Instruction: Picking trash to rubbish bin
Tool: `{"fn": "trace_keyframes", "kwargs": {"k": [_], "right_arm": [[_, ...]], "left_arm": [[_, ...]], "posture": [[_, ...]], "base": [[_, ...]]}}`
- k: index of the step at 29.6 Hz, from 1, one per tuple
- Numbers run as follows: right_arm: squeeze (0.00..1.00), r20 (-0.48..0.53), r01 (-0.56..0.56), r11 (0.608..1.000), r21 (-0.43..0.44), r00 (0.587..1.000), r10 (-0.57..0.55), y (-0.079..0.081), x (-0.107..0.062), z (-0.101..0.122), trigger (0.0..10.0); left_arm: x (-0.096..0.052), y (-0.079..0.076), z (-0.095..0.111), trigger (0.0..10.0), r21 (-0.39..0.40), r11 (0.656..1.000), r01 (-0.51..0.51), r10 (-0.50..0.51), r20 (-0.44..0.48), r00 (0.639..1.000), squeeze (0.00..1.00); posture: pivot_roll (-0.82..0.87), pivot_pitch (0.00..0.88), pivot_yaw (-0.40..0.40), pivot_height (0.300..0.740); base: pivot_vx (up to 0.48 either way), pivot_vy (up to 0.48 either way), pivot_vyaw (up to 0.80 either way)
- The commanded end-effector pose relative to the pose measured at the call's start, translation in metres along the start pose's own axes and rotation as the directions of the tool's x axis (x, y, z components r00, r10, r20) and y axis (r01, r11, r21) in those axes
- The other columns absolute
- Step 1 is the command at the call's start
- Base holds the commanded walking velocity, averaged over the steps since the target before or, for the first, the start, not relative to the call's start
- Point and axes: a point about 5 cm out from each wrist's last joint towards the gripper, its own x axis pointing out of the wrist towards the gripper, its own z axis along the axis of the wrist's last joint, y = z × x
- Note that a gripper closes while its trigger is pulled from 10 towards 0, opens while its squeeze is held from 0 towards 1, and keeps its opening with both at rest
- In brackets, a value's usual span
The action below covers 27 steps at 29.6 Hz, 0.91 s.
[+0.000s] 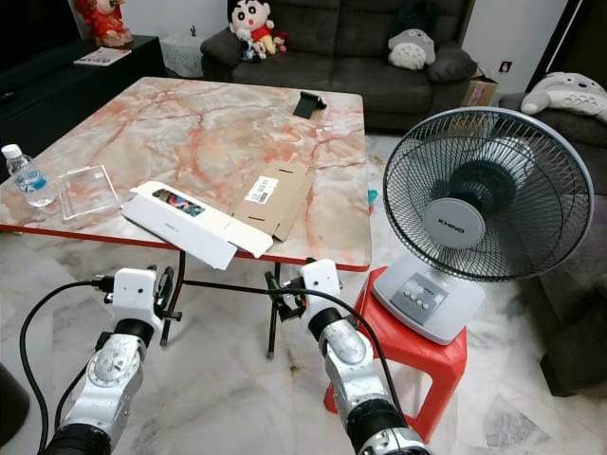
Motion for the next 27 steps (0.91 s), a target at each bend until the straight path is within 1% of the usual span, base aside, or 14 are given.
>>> {"fn": "trace_keyframes", "kwargs": {"k": [1,3,6,16,21,23,27], "right_arm": [[0.00,0.017,-0.006,1.000,-0.017,1.000,0.006,0.0012,0.0030,0.0044,10.0],[0.00,0.015,0.003,1.000,0.007,1.000,-0.003,0.0012,0.0029,0.0034,10.0],[0.00,0.020,0.003,1.000,0.012,1.000,-0.003,0.0010,0.0032,0.0041,10.0],[0.00,0.022,-0.014,1.000,-0.009,1.000,0.014,0.0043,0.0033,0.0035,10.0],[0.00,0.030,-0.027,1.000,-0.006,0.999,0.027,0.0072,0.0036,0.0038,10.0],[0.00,0.036,-0.023,1.000,0.019,0.999,0.022,0.0074,0.0040,0.0041,10.0],[0.00,0.043,-0.025,0.999,0.021,0.999,0.024,0.0077,0.0045,0.0053,10.0]], "left_arm": [[0.0011,0.0019,0.0003,10.0,0.000,1.000,-0.011,0.011,0.001,1.000,0.00],[0.0013,0.0014,0.0004,10.0,0.001,1.000,-0.009,0.009,0.003,1.000,0.00],[0.0020,0.0020,0.0018,10.0,0.004,1.000,-0.008,0.008,0.009,1.000,0.00],[0.0020,0.0041,0.0025,10.0,0.010,1.000,-0.010,0.010,0.017,1.000,0.00],[0.0024,0.0034,0.0031,10.0,0.010,1.000,-0.008,0.008,0.021,1.000,0.00],[0.0027,0.0033,0.0040,10.0,0.011,1.000,-0.007,0.007,0.025,1.000,0.00],[0.0026,0.0038,0.0040,10.0,0.013,1.000,-0.005,0.005,0.028,1.000,0.00]], "posture": [[0.04,0.000,-0.032,0.740],[0.04,0.000,-0.033,0.740],[0.04,0.000,-0.032,0.740],[0.05,0.000,-0.030,0.740],[0.05,0.000,-0.031,0.740],[0.05,0.000,-0.032,0.740],[0.06,0.000,-0.033,0.740]], "base": [[0.356,0.000,0.80],[0.360,0.000,0.00],[0.366,0.000,0.00],[0.385,0.000,0.00],[0.393,0.000,0.56],[0.394,0.000,0.00],[0.394,0.000,0.00]]}}
